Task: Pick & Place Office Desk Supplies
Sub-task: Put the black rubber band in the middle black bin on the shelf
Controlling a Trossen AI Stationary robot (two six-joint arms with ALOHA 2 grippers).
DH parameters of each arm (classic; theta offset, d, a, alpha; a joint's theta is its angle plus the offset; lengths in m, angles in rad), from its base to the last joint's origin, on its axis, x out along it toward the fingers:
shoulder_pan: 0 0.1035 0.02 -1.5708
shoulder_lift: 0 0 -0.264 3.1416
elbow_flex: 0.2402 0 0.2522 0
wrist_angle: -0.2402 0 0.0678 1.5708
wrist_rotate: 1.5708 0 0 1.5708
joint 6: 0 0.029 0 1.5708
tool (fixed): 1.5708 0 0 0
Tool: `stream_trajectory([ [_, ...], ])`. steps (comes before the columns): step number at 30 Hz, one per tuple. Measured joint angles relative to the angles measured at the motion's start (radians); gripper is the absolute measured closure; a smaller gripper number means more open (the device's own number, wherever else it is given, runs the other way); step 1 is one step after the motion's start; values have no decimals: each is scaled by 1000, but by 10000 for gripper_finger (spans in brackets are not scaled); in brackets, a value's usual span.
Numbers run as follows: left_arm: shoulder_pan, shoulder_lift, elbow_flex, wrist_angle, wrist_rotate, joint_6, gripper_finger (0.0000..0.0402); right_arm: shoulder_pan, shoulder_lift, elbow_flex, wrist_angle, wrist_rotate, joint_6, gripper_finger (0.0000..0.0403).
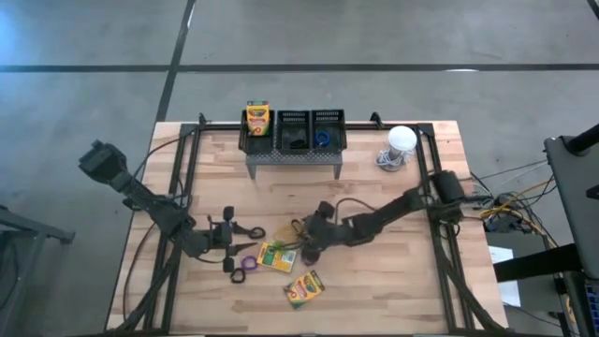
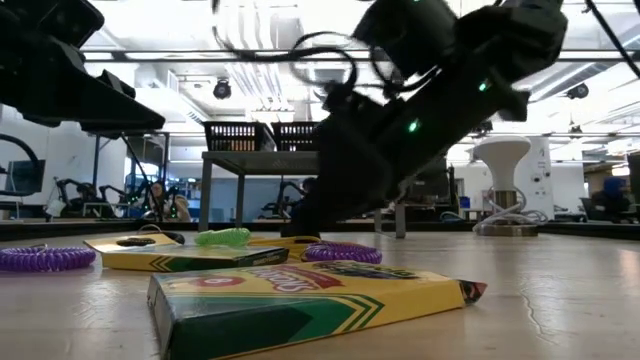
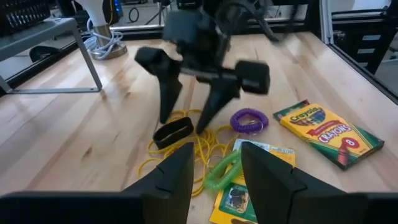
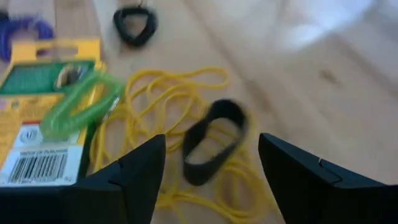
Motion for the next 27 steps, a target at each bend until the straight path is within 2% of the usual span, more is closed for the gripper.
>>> stream_trajectory([
  [3, 1, 0, 0, 0, 0, 0, 266, 1, 50, 68, -64, 23, -14, 176],
  [7, 1, 0, 0, -2, 0, -8, 266, 1, 78, 142, -184, 65, -25, 228],
  [12, 1, 0, 0, -5, 0, -8, 266, 8, 71, 212, -349, 59, -30, 297],
  [15, 1, 0, 0, -5, 0, -8, 266, 13, 44, 252, -460, 9, -24, 326],
  [20, 1, 0, 0, -6, 1, -8, 266, 13, 13, 295, -610, -36, 15, 343],
  [27, 1, 0, 0, -7, 1, -8, 266, 13, 7, 283, -605, -29, -21, 336],
])
